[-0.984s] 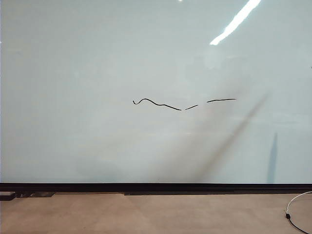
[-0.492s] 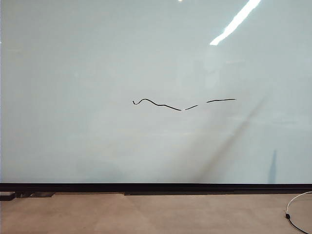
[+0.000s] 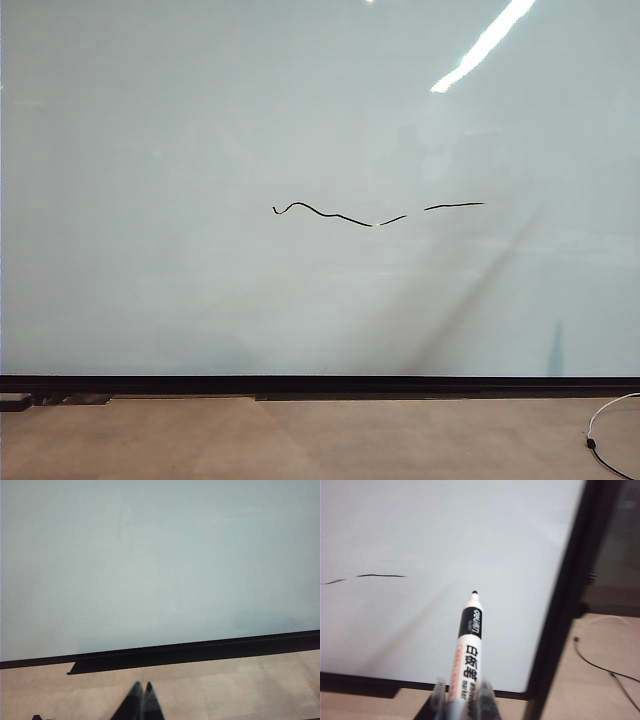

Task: Pick up the pen on the shelf to the right of the whiteboard and draw a straight line.

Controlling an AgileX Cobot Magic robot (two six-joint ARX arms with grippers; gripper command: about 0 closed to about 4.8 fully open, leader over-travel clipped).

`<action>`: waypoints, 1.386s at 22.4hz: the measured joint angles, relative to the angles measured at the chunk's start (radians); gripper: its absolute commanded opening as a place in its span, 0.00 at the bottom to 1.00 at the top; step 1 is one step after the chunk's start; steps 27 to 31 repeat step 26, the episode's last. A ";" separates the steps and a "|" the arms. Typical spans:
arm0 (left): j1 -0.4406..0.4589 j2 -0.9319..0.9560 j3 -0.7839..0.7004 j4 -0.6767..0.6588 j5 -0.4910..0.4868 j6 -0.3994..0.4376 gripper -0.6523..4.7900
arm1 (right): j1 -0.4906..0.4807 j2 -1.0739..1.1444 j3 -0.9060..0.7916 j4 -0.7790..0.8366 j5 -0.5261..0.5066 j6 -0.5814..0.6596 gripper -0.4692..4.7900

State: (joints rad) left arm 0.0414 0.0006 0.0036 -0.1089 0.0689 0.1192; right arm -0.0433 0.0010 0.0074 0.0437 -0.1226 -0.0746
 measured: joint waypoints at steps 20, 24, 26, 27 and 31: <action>0.000 0.000 0.000 0.000 0.000 0.000 0.11 | 0.001 0.000 0.000 -0.090 0.035 0.002 0.08; 0.000 0.000 0.000 0.000 0.000 0.000 0.11 | 0.001 0.000 0.000 -0.090 0.035 0.002 0.08; 0.000 0.000 0.000 0.000 0.000 0.000 0.11 | 0.001 0.000 0.000 -0.090 0.035 0.002 0.08; 0.000 0.000 0.000 0.000 0.000 0.000 0.11 | 0.001 0.000 0.000 -0.090 0.035 0.002 0.08; 0.000 0.000 0.000 0.000 0.000 0.000 0.11 | 0.001 0.000 0.000 -0.090 0.035 0.002 0.08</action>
